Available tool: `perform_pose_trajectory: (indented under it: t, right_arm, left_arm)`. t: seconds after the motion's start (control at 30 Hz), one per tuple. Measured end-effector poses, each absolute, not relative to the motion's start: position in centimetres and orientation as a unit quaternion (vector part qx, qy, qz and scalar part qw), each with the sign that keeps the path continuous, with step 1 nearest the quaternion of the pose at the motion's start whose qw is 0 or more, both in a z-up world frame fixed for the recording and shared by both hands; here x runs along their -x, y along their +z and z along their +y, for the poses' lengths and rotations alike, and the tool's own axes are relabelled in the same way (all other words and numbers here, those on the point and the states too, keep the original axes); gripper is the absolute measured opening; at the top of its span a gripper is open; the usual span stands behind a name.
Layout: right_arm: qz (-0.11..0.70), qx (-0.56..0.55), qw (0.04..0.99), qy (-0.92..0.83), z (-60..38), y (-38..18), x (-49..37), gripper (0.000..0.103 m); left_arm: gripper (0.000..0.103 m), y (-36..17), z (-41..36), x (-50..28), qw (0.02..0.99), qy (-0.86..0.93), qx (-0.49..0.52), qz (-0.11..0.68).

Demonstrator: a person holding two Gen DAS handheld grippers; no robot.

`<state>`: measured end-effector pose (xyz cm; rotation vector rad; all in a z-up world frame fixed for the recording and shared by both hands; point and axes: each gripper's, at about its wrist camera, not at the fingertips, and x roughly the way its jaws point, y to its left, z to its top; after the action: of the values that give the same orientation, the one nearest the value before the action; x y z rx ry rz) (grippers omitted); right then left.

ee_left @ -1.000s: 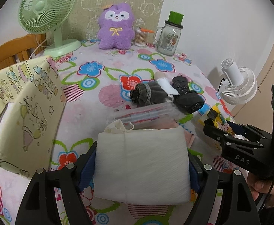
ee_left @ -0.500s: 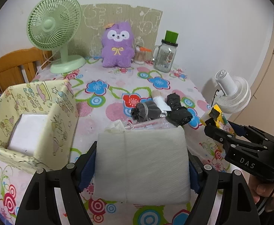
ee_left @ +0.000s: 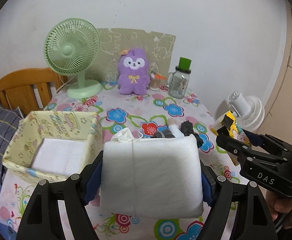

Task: Organize soft objects
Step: 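Carry the white pad and tissue pack toward the yellow fabric box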

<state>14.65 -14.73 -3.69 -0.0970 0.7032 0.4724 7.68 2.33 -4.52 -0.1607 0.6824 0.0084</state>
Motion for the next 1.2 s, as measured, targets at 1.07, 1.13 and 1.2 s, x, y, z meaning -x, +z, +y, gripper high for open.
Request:
perform_pose_trajectory:
  t: [1.07,1.13,1.2]
  right_arm:
    - [0.296,0.069,0.895,0.328,-2.5,0.9,-13.3,0.058]
    - [0.297,0.070,0.892,0.334,-1.6,0.8,-13.4,0.059]
    - [0.299,0.070,0.889,0.340,-0.8,0.6,-13.5,0.059]
  left_arm:
    - [0.082,-0.5,13.1,-4.0,0.950,0.099,0.100,0.278]
    - [0.082,-0.6,13.8,-4.1,0.949,0.105,0.103,0.278]
    - [0.082,-0.6,14.6,-4.1,0.948,0.112,0.103,0.279]
